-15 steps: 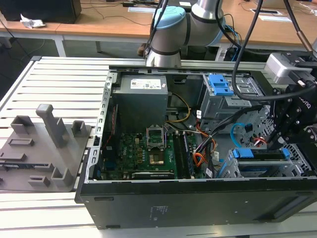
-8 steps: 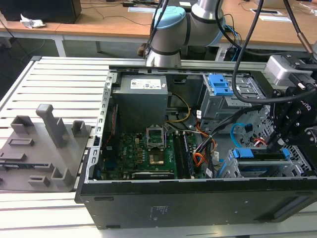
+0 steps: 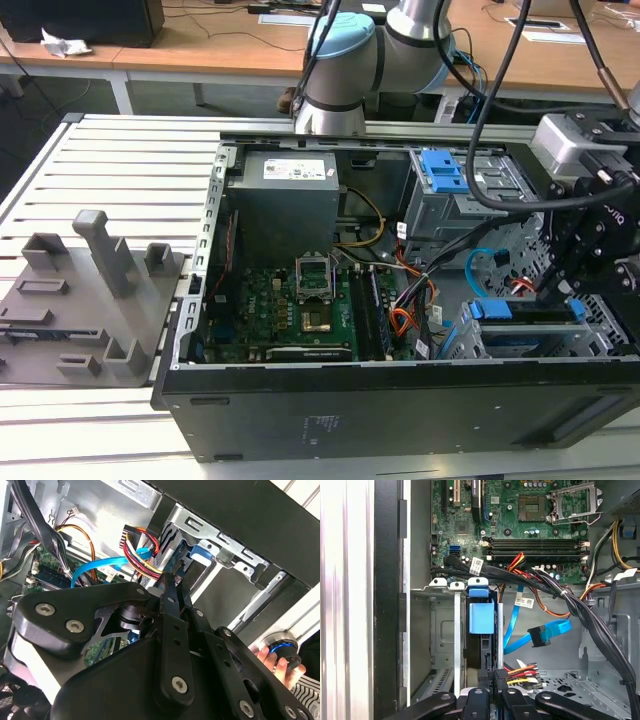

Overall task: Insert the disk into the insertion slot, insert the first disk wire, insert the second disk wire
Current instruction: 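Insert the first disk wire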

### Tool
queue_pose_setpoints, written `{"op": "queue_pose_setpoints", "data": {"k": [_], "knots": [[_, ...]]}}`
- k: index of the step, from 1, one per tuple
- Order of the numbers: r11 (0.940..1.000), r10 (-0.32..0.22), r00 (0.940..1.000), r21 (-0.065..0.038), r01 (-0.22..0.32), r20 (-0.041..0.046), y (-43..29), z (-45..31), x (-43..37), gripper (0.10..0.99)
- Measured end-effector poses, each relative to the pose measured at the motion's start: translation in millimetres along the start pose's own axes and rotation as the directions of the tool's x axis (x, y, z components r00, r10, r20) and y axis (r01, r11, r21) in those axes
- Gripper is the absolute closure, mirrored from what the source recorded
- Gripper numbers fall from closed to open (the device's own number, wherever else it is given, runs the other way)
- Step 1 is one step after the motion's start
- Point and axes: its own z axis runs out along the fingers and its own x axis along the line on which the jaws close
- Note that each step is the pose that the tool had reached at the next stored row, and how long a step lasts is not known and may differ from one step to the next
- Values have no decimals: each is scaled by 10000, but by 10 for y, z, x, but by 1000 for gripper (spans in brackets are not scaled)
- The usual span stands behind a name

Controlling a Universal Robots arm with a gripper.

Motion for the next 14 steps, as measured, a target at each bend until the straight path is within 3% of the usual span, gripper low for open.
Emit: {"op": "queue_pose_setpoints", "data": {"k": [14], "knots": [[10000, -1, 10000, 0, 1, -3, -37, 53, 15, 925]]}}
